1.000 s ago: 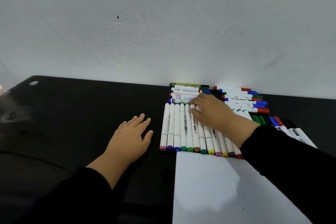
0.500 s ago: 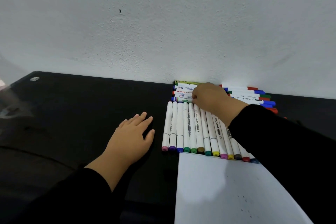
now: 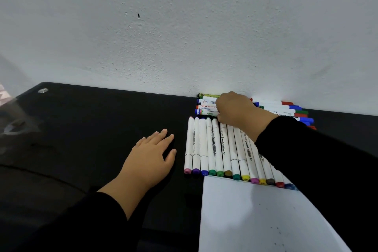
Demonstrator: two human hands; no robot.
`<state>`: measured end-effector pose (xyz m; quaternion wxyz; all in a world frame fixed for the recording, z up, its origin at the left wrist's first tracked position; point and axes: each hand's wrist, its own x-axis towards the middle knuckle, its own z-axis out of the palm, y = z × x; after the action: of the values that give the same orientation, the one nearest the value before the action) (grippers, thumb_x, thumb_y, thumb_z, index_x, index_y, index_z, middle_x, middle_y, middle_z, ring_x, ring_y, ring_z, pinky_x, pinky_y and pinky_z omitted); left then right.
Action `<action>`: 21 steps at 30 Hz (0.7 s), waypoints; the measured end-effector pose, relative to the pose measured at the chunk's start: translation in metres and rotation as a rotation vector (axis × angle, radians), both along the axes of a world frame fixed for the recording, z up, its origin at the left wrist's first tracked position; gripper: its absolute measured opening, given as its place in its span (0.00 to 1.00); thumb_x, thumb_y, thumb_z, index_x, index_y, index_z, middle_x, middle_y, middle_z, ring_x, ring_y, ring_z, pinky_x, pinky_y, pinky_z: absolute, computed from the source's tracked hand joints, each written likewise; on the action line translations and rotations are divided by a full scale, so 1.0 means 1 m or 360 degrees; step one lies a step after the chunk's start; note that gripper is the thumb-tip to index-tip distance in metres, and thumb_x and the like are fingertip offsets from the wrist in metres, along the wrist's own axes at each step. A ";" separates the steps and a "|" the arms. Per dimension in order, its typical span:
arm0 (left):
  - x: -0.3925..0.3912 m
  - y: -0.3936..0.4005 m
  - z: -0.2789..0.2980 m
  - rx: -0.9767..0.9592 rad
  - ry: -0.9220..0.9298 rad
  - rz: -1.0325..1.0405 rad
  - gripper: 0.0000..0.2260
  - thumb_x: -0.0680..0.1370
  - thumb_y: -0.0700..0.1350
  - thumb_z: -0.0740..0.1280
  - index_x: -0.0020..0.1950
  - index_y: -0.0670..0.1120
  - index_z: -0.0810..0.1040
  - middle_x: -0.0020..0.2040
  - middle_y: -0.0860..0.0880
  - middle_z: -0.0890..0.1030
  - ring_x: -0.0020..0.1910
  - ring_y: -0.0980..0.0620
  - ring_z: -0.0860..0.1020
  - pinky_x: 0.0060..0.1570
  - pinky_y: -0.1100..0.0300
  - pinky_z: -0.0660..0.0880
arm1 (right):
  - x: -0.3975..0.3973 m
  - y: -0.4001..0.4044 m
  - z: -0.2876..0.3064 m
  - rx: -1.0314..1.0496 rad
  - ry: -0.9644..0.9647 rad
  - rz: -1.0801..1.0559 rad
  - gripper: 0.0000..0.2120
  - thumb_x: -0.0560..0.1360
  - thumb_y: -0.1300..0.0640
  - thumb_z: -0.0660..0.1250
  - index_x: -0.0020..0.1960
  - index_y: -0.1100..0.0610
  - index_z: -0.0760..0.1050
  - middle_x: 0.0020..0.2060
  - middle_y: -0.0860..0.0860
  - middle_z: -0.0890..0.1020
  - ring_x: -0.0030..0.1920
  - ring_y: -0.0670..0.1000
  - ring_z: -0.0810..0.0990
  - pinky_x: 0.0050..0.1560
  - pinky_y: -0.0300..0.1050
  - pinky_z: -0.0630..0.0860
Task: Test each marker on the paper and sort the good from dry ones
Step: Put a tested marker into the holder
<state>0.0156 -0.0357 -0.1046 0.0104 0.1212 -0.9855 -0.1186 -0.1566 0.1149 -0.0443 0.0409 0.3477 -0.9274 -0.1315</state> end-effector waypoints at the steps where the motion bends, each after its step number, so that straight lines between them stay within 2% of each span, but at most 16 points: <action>1: 0.000 0.000 0.000 0.0000 0.0003 -0.0001 0.23 0.81 0.54 0.52 0.76 0.56 0.53 0.77 0.54 0.51 0.75 0.55 0.50 0.73 0.56 0.47 | 0.000 0.002 0.001 -0.0035 0.0011 0.0014 0.09 0.76 0.57 0.62 0.53 0.60 0.74 0.49 0.55 0.75 0.47 0.53 0.71 0.40 0.46 0.68; 5: 0.002 0.000 -0.001 -0.0016 0.0002 0.0004 0.22 0.82 0.54 0.52 0.76 0.55 0.53 0.77 0.54 0.51 0.75 0.55 0.50 0.73 0.57 0.47 | 0.002 0.012 0.007 -0.0228 0.0065 0.0064 0.10 0.76 0.57 0.61 0.53 0.62 0.74 0.51 0.55 0.75 0.55 0.55 0.72 0.42 0.45 0.66; 11: 0.002 0.004 0.003 -0.0022 -0.0059 0.0014 0.22 0.82 0.53 0.51 0.76 0.54 0.53 0.77 0.53 0.51 0.75 0.54 0.50 0.73 0.56 0.47 | 0.028 0.034 0.022 -0.0451 0.0012 -0.0025 0.12 0.76 0.54 0.62 0.53 0.61 0.75 0.50 0.55 0.76 0.53 0.55 0.73 0.47 0.47 0.73; 14: 0.005 0.005 0.007 -0.0048 -0.0148 0.0003 0.22 0.82 0.53 0.50 0.76 0.53 0.52 0.77 0.51 0.50 0.76 0.53 0.50 0.73 0.55 0.48 | 0.058 0.048 0.032 -0.0606 -0.0178 -0.0174 0.11 0.74 0.55 0.64 0.48 0.63 0.77 0.45 0.57 0.78 0.45 0.55 0.76 0.44 0.49 0.74; 17: 0.003 0.007 0.021 -0.0064 -0.0287 -0.0012 0.23 0.82 0.53 0.50 0.77 0.51 0.51 0.77 0.49 0.50 0.76 0.50 0.50 0.73 0.53 0.51 | 0.088 0.063 0.038 -0.0831 -0.0464 -0.0346 0.10 0.74 0.55 0.67 0.48 0.62 0.80 0.45 0.58 0.82 0.44 0.55 0.81 0.46 0.49 0.77; 19: 0.005 0.011 0.033 0.0003 -0.0296 0.0029 0.23 0.82 0.52 0.51 0.77 0.51 0.52 0.77 0.49 0.50 0.76 0.49 0.51 0.72 0.53 0.53 | 0.108 0.074 0.041 -0.1012 -0.0650 -0.0457 0.10 0.74 0.54 0.67 0.49 0.61 0.79 0.45 0.56 0.83 0.43 0.52 0.80 0.46 0.47 0.77; 21: 0.012 0.020 0.042 0.0114 -0.0244 0.0063 0.23 0.82 0.52 0.52 0.76 0.51 0.53 0.77 0.50 0.52 0.75 0.50 0.53 0.72 0.52 0.54 | 0.126 0.082 0.039 -0.1267 -0.0850 -0.0557 0.07 0.74 0.56 0.68 0.45 0.60 0.78 0.41 0.54 0.83 0.39 0.50 0.79 0.44 0.44 0.76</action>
<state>0.0279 -0.0162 -0.0622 -0.0671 0.1497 -0.9759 -0.1439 -0.0304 0.1970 -0.0054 -0.0909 0.1660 -0.9281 0.3207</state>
